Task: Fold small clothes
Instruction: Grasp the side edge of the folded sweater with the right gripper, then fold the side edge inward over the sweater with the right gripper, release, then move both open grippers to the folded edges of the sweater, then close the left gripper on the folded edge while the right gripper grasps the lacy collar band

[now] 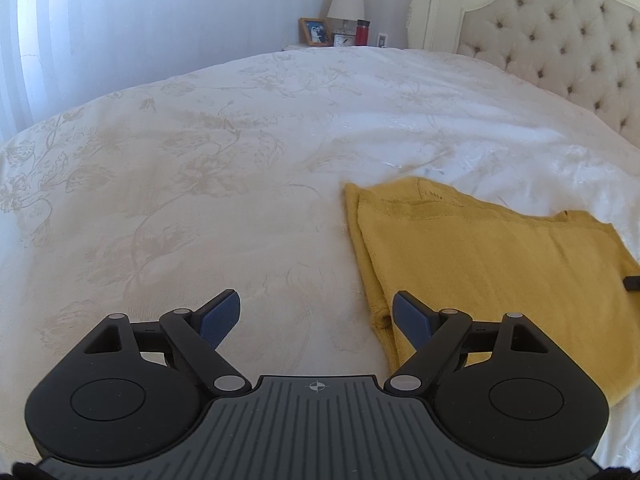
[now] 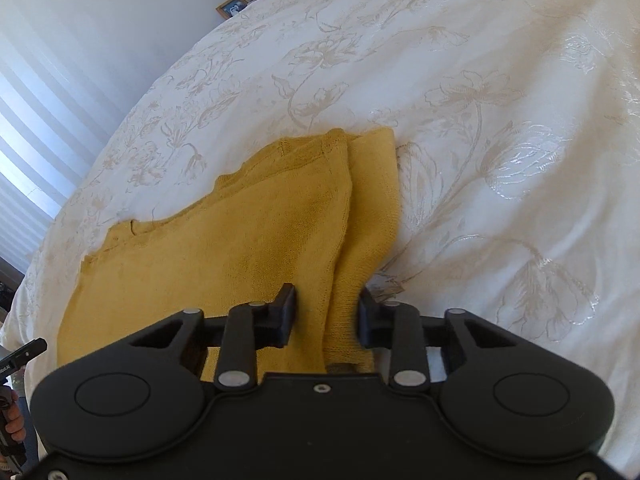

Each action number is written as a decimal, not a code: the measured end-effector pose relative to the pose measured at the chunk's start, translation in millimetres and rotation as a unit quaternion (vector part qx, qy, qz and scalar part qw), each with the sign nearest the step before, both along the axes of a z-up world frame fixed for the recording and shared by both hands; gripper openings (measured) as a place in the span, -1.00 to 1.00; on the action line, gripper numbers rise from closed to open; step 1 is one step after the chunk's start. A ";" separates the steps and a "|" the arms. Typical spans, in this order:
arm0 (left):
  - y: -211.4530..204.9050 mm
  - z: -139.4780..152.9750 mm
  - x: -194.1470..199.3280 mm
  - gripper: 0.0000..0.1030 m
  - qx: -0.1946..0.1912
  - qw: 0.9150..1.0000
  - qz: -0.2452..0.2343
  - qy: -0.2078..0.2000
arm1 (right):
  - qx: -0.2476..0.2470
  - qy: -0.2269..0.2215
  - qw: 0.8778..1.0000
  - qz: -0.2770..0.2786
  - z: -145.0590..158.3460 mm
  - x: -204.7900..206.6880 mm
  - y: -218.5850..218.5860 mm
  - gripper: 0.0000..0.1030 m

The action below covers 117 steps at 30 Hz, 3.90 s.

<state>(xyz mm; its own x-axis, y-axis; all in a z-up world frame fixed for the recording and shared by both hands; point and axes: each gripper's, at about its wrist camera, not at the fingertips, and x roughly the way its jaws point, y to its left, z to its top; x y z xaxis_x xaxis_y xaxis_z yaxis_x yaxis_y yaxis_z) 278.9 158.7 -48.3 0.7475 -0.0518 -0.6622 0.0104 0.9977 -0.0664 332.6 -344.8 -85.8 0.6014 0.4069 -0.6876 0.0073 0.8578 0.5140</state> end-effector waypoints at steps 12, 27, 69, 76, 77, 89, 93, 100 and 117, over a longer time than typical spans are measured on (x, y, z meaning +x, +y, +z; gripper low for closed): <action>21.4 -6.6 -8.4 0.62 -0.033 0.999 -0.005 0.007 | -0.014 -0.025 0.999 -0.013 59.1 -8.8 51.6 -0.54; 31.9 -10.6 -12.3 0.62 -0.065 0.997 -0.028 0.022 | 0.042 -0.025 0.995 0.088 96.1 10.6 215.4 -0.55; 37.6 -5.8 -21.4 0.62 -0.092 0.995 -0.041 -0.012 | -0.156 -0.061 0.956 0.241 37.3 -73.7 335.6 -0.40; 16.5 4.4 -23.4 0.62 -0.089 0.992 -0.074 -0.041 | -0.143 -0.098 0.954 0.244 42.3 -109.4 319.8 -0.35; 11.5 5.5 -23.0 0.62 -0.085 0.992 -0.076 -0.047 | -0.135 -0.102 0.956 0.239 44.7 -111.0 314.2 -0.23; -20.2 -12.1 20.3 0.62 -0.036 0.998 -0.049 0.020 | -0.089 -0.066 0.984 0.142 31.9 -101.2 244.1 0.30; -5.1 -38.3 11.6 0.65 -0.056 0.997 -0.044 0.036 | -0.080 -0.067 0.983 0.151 36.1 -103.8 229.0 0.29; -7.5 -37.4 4.9 0.67 -0.039 0.998 -0.046 0.033 | -0.068 -0.164 0.974 0.141 70.9 -68.0 216.8 0.36; -12.8 -31.7 3.1 0.67 -0.036 0.998 -0.040 0.040 | -0.115 -0.147 0.968 0.169 47.4 58.3 250.0 0.39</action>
<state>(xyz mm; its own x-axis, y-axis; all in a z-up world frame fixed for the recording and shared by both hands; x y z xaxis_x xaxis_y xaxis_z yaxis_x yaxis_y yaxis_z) 282.0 145.8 -80.1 0.6833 -0.1584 -0.7127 0.0815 0.9866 -0.1411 390.9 -94.8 -38.4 0.6446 0.4703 -0.6027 -0.4110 0.8780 0.2455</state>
